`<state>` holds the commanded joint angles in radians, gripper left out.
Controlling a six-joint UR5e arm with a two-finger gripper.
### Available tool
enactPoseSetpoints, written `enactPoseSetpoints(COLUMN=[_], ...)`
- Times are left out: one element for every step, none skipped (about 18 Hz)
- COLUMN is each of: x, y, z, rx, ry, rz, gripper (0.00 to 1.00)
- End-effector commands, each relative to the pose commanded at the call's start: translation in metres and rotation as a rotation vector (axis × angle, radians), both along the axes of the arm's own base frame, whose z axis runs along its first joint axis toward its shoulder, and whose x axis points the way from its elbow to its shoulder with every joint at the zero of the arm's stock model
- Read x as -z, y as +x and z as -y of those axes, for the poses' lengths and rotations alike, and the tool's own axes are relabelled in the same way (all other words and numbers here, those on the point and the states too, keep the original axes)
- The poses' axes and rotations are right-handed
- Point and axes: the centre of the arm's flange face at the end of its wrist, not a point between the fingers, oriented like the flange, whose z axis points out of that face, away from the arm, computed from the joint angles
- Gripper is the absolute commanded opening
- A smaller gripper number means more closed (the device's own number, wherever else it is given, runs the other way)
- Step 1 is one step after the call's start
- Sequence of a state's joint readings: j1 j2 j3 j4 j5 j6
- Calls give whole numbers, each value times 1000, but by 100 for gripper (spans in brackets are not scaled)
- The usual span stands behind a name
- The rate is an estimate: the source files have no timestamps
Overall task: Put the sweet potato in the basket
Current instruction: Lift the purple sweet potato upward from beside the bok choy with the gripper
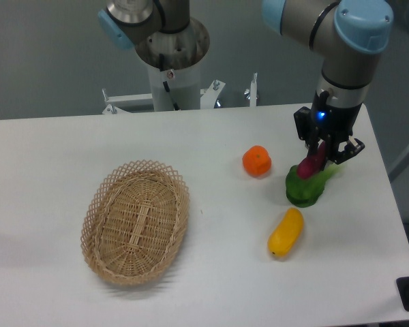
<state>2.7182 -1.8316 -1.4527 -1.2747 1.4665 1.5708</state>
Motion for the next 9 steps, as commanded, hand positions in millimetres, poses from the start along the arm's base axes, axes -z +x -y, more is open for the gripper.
enactPoseSetpoints(x=[1, 2, 1, 1, 2, 1, 0, 1, 2], y=[1, 1, 3, 3, 3, 4, 5, 7, 10], z=[-1, -1, -3, -5, -5, -4, -5, -7, -13], rx=[-7, -17, -20, -24, -30, -32, -30, -27, -19], ry=[0, 0, 2, 3, 2, 3, 4, 3, 3], rz=[3, 6, 6, 7, 9, 8, 7, 8, 10], gripper=[25, 25, 25, 25, 25, 25, 25, 25, 25])
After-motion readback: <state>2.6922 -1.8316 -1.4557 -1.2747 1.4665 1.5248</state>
